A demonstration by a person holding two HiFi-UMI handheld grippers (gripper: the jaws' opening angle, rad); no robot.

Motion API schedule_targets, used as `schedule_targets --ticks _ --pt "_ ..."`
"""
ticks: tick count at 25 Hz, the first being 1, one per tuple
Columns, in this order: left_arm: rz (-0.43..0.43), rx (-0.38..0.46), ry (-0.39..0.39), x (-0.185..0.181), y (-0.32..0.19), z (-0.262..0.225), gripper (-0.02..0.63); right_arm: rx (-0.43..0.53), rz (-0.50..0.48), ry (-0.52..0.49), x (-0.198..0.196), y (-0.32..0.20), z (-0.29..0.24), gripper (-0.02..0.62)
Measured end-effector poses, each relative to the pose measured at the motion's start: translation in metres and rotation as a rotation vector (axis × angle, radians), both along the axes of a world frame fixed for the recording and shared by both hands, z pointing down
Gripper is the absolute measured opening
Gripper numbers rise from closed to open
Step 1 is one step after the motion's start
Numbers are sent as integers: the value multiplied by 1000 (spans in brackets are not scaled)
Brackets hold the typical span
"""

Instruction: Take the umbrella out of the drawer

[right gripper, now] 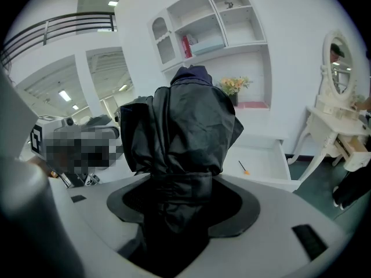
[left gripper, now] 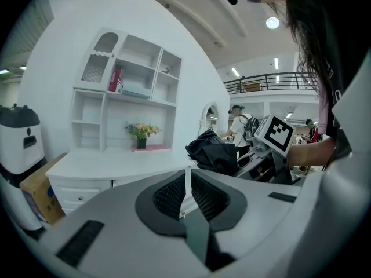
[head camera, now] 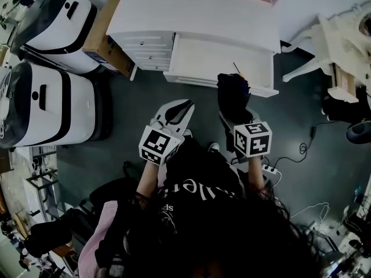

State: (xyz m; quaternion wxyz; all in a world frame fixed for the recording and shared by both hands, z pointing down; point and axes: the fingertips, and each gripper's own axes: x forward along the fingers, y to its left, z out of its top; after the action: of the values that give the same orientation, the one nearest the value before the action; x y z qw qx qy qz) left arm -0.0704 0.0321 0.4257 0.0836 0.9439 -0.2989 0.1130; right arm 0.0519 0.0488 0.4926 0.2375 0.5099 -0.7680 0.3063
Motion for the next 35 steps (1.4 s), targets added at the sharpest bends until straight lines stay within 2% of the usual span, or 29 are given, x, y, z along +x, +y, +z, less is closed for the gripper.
schedule_targets --ticks 7,18,35 --pt "-39 -12 50 41 30 -9 28 -15 -54 3 31 39 1 281" --pt "-60 2 50 94 78 -13 28 4 -104 -11 70 89 -3 281" --pt "-90 12 50 114 113 -12 28 5 -133 -25 89 122 -3 281"
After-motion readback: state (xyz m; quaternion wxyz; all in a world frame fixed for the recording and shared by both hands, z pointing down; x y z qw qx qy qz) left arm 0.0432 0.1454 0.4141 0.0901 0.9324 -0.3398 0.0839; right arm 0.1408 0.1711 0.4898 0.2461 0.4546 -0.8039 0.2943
